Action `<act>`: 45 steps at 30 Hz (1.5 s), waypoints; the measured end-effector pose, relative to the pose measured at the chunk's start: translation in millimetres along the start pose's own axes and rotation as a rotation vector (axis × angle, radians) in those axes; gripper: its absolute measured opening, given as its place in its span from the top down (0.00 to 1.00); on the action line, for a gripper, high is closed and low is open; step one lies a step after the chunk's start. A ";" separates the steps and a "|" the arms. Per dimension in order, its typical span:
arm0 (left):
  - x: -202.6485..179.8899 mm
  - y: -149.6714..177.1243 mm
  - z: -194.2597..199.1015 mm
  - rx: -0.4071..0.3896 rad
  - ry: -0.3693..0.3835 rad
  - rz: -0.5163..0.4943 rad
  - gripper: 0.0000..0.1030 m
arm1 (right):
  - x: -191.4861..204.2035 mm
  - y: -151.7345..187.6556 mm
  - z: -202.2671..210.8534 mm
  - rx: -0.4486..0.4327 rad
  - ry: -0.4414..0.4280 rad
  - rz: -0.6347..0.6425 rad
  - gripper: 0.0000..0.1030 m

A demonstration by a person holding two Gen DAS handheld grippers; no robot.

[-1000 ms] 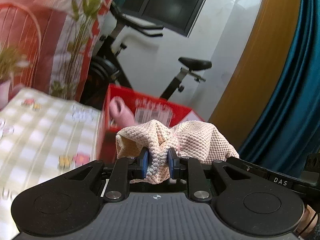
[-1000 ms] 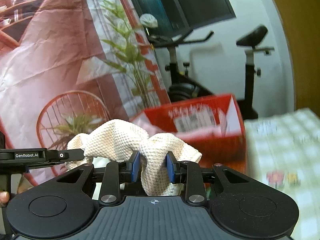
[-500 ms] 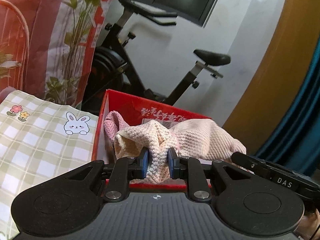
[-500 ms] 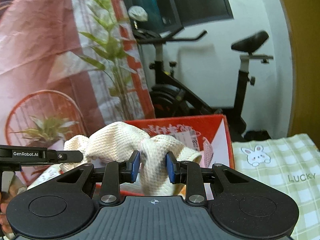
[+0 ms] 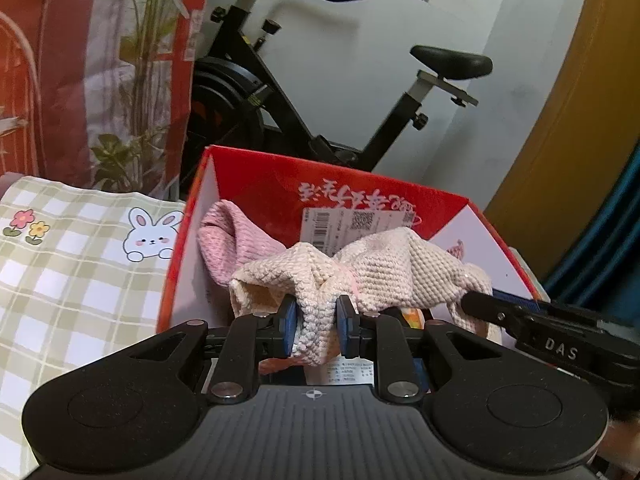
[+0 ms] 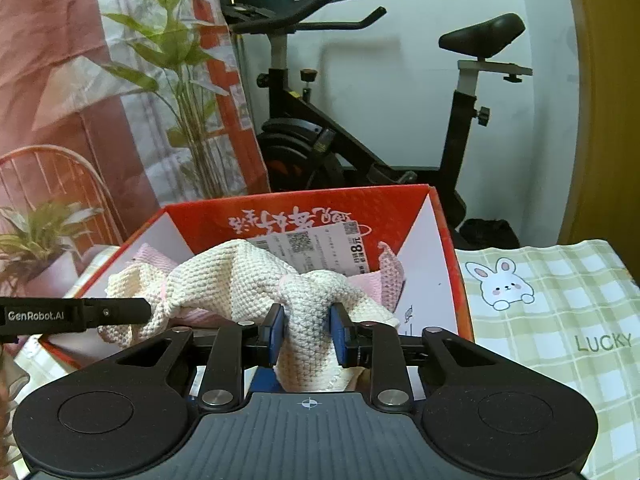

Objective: Organize soft objects
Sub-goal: 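Lower the cream towel into the box and open both grippers, then move both tools back out of the box toward the black eye mask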

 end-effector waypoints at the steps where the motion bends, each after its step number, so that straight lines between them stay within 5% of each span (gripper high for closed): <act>1: -0.8 0.2 -0.8 0.002 -0.003 -0.009 0.76 | 0.3 0.2 -1.6 0.003 0.003 0.003 0.71; 2: -1.1 0.3 -0.3 0.001 -0.004 -0.017 0.76 | 0.8 0.4 -2.0 0.005 0.004 0.008 0.67; 7: -9.1 -2.0 6.8 -0.027 0.010 -0.064 0.33 | 1.6 -1.1 4.4 -0.014 0.002 0.015 0.61; 9: -10.2 -3.4 10.5 -0.034 -0.004 -0.074 0.25 | 1.5 -3.2 9.2 -0.024 0.006 0.023 0.57; 19: -18.6 -6.3 46.7 -0.084 -0.003 -0.132 0.09 | 18.2 -3.1 51.1 -0.072 -0.010 0.096 0.46; 22: -19.1 -4.2 61.9 -0.097 -0.010 -0.130 0.01 | 22.3 -1.2 65.6 -0.083 -0.021 0.096 0.30; 25: -18.5 -1.7 78.6 -0.126 -0.012 -0.122 0.00 | 27.0 0.7 81.1 -0.108 -0.018 0.111 0.09; 29: -18.0 5.2 94.4 -0.140 -0.020 -0.134 0.00 | 33.6 6.6 98.6 -0.122 -0.016 0.126 0.01; 45: -9.0 67.8 123.6 -0.117 -0.033 -0.192 0.00 | 40.4 63.0 143.4 -0.117 -0.037 0.106 0.00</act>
Point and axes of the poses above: each gripper's, at about its wrist camera, not at the fingertips, and z roughly against the way its jaws point, x to its left, y to its underside, the point moved 8 cm from there along -z, roughly the way its jaws point, and after that the axes turned 9 degrees about -x, right-handed, at the moved point
